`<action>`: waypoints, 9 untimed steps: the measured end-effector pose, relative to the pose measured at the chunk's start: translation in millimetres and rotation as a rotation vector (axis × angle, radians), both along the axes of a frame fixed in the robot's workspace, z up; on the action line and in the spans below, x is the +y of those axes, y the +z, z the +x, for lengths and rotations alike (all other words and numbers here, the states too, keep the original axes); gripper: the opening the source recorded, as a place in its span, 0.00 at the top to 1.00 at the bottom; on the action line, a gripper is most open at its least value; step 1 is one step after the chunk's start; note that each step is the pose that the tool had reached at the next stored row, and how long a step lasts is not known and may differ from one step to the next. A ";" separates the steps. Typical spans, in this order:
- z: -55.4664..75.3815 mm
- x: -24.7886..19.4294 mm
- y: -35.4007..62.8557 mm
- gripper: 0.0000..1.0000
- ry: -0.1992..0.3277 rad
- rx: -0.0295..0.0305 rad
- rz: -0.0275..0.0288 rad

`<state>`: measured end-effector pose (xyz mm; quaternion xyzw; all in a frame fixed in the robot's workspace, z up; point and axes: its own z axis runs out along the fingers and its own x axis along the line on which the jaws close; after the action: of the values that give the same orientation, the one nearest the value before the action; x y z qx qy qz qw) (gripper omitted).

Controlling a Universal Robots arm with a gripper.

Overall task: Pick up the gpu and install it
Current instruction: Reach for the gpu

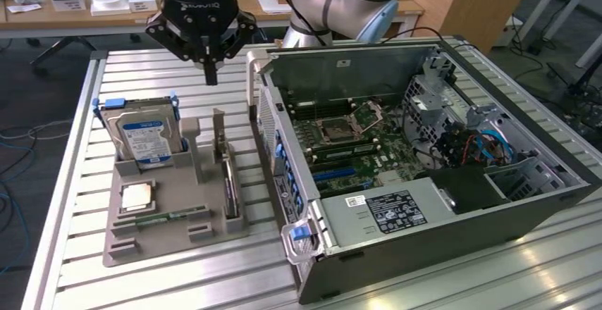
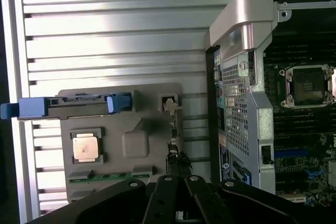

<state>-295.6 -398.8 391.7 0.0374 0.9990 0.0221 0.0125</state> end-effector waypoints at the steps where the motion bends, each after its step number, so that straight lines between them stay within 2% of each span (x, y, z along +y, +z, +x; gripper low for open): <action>1: -1.5 0.0 0.0 0.89 0.000 0.0000 0.0000; 9: -8.0 0.0 0.0 0.89 0.000 0.0000 0.0000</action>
<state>-303.6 -398.8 391.6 0.0373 0.9990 0.0221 0.0125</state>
